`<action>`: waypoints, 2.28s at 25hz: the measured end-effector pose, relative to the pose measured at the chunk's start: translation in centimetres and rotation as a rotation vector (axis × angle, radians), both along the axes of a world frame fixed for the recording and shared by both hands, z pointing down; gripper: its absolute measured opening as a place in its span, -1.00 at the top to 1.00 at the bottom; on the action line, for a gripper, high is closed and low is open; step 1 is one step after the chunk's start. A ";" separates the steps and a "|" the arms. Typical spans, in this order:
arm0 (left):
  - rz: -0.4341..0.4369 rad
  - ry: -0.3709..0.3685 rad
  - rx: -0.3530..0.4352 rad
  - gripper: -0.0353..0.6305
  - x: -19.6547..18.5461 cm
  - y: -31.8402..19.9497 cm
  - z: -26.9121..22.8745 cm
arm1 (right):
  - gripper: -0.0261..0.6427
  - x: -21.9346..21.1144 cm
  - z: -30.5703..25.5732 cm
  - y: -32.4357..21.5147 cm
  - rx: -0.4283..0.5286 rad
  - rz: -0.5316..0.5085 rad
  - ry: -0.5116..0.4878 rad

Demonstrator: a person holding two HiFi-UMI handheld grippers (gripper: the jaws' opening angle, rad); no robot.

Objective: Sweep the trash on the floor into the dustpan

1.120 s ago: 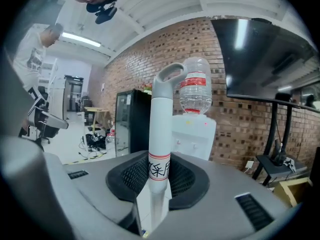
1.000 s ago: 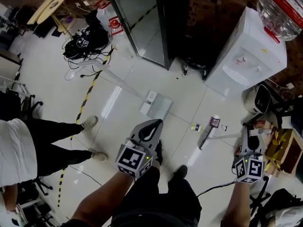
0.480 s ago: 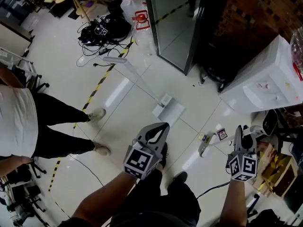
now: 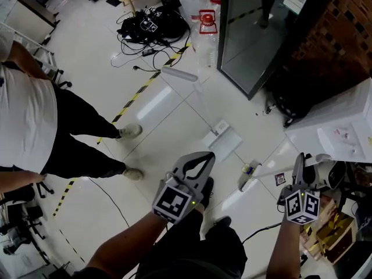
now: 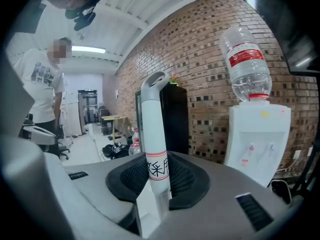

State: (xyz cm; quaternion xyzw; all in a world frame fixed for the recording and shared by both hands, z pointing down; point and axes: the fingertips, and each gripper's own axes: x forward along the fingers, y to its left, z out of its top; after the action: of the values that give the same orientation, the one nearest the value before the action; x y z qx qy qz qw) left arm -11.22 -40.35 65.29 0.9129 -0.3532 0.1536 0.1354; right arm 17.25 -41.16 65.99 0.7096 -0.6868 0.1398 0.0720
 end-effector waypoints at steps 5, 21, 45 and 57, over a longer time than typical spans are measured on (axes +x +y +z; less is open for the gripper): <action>-0.078 0.024 0.001 0.87 -5.2 -1.1 -1.3 | 0.61 -5.9 -0.9 -4.6 0.018 -0.049 -0.047; -0.119 0.040 0.009 0.87 -11.0 4.2 -9.4 | 0.62 -16.3 -9.2 -4.8 0.075 -0.141 -0.072; 0.161 0.106 0.115 0.87 3.2 9.5 -21.3 | 0.61 -5.2 -30.1 13.0 0.282 -0.017 0.061; 0.361 0.159 0.190 0.87 16.0 15.9 -30.0 | 0.61 3.3 -37.3 26.5 0.293 0.081 0.090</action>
State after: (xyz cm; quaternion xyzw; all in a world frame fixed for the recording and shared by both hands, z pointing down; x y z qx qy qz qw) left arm 4.77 -24.45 35.32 0.9792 -0.1850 0.0686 0.0465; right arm 20.58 -14.64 28.68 0.7452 -0.6667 0.0092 -0.0072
